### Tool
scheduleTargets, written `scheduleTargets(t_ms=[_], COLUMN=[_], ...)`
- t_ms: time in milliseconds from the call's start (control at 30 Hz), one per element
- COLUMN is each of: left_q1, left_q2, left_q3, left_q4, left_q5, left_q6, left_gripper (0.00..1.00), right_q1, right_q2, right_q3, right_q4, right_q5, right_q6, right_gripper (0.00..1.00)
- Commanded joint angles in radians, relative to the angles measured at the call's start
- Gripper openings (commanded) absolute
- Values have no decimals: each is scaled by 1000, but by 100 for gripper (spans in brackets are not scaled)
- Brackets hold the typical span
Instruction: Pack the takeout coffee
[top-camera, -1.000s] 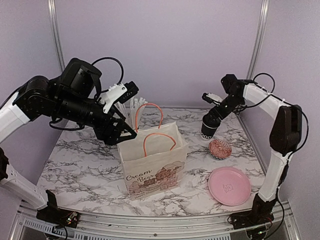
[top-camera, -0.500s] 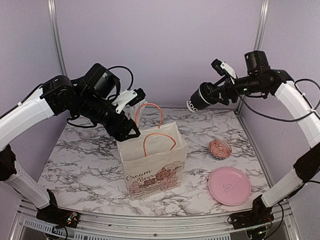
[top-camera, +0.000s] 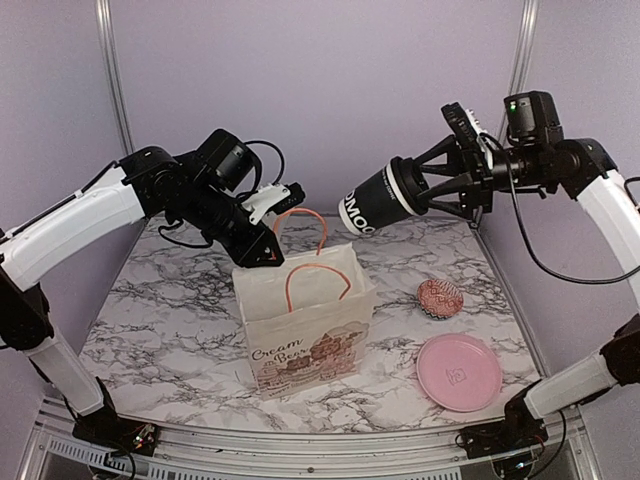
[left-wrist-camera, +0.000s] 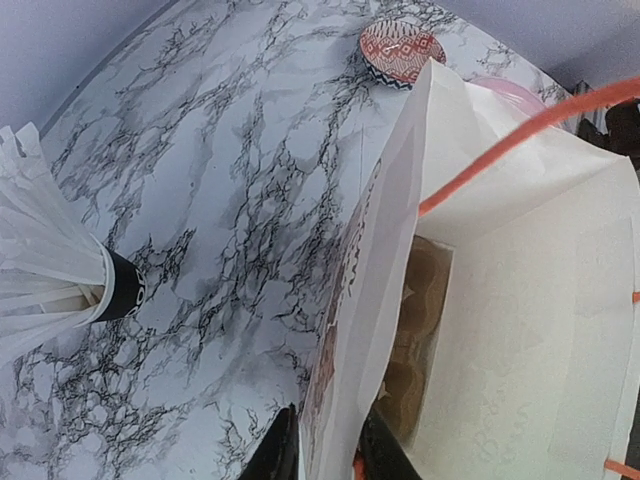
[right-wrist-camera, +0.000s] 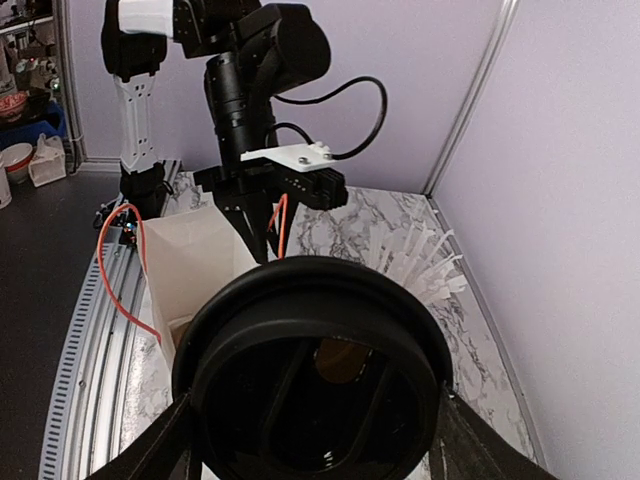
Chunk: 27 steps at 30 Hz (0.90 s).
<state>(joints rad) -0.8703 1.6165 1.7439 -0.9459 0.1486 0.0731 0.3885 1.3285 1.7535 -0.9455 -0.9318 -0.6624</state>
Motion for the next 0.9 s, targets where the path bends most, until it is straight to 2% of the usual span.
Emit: scheduleTargets(t_ms=[0,133,300,500,633,867], left_q1=[-1,-2,-4,-9,-9,-4], left_q2=[36,52,90,116,132,152], left_q3=[54,92,152,183,183,208], left_q4=[-10,-17,-43,-54,-59,-61], left_q5=[85,122,136,140,113,42], left_q6=[24,38,44,55,62,60], left_gripper=[15,0,0,0,0,0], right_q1=[96,184,315,416,424,436], right_q2=[38,75,121,170,170,131], right_q3=[36,47,43,20,48,45], right_q4=[-60,-54,-58,-62,-86,-206], right_q5=[7,90,196,363,374,267], right_q6=[-71,-87,-116,-138,-148,-230], right_gripper=[54,54,53,51,50,52])
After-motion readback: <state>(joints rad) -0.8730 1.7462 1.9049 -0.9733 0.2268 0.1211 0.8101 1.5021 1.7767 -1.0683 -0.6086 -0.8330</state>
